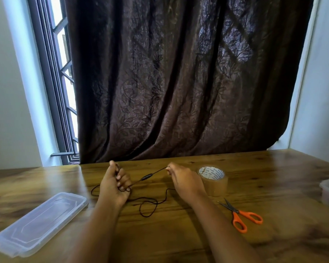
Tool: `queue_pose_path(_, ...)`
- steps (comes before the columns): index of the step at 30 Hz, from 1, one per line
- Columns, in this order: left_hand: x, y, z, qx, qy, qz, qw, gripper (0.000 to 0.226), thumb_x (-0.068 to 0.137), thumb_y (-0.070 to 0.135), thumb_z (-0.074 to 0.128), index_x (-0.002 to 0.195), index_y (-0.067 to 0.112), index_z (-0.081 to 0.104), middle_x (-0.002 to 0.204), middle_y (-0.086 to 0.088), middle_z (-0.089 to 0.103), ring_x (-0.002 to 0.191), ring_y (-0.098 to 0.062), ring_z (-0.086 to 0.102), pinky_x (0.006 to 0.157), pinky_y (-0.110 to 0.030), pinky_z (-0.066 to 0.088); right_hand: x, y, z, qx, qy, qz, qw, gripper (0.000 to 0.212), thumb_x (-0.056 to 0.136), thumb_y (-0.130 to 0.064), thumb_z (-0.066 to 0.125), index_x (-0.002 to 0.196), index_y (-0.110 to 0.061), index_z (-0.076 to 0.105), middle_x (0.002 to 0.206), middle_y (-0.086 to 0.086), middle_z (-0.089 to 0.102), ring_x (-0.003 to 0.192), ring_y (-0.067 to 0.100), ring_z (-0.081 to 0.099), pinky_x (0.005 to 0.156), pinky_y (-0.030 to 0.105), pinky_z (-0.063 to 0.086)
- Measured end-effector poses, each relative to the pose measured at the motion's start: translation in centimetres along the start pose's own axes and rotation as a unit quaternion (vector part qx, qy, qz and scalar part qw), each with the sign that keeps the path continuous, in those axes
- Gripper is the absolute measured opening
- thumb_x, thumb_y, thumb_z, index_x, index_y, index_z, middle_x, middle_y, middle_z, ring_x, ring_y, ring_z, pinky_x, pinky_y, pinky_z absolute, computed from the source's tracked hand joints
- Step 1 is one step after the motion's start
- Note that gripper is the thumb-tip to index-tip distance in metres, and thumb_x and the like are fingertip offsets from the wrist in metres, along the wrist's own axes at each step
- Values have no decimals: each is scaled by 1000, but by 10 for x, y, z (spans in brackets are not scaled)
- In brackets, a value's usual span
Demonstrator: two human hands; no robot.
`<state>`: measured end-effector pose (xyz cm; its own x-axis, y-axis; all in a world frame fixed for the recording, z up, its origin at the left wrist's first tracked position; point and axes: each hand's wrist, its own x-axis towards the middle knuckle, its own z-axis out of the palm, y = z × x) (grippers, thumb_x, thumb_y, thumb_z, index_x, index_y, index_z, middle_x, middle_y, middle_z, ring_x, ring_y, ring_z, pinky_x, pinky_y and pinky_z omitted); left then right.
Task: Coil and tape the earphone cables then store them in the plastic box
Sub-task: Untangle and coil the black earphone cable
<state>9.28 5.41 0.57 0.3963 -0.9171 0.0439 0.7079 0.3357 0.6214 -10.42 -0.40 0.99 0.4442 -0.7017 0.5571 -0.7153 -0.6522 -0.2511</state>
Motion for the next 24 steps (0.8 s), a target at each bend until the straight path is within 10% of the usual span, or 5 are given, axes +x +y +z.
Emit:
queue_pose_path(6, -15, -16, 18, 343, -116, -110, 926, 31, 93, 36, 50, 110, 11, 60, 59, 4, 43, 39, -3, 25, 33, -15, 18, 1, 1, -3, 37, 86, 50, 994, 22, 102, -30, 32, 102, -22, 51, 78, -9, 54, 65, 12, 53, 53, 29, 40)
queue_pose_path(10, -20, -24, 25, 453, -141, -121, 872, 29, 89, 39, 55, 90, 12, 65, 55, 5, 34, 40, -5, 23, 36, -17, 17, 1, -6, -3, 32, 64, 30, 997, 21, 102, -30, 33, 106, -20, 51, 80, -5, 57, 68, 15, 54, 54, 28, 36)
queue_pose_path(15, -17, -14, 29, 209, -99, -51, 972, 22, 92, 31, 49, 76, 15, 52, 54, 3, 45, 42, -6, 40, 35, -16, 29, 1, -3, -7, -37, 36, 37, 998, 18, 103, -24, 34, 112, -20, 49, 93, 1, 67, 78, 21, 63, 59, 29, 36)
queue_pose_path(20, -5, 6, 7, -36, -24, 48, 998, 24, 101, 28, 38, 88, 15, 54, 104, 0, 66, 97, -20, 63, 84, -37, 50, 0, 5, 0, -60, -5, 85, 995, 23, 102, -22, 32, 117, -19, 50, 112, 4, 64, 95, 24, 64, 65, 29, 38)
queue_pose_path(24, -7, 6, 6, -101, -2, 41, 994, 28, 101, 28, 38, 77, 17, 48, 55, 8, 53, 51, -5, 59, 69, -28, 48, 3, -3, 5, -46, 12, 59, 997, 23, 103, -22, 33, 116, -17, 50, 110, 4, 64, 94, 23, 63, 65, 29, 37)
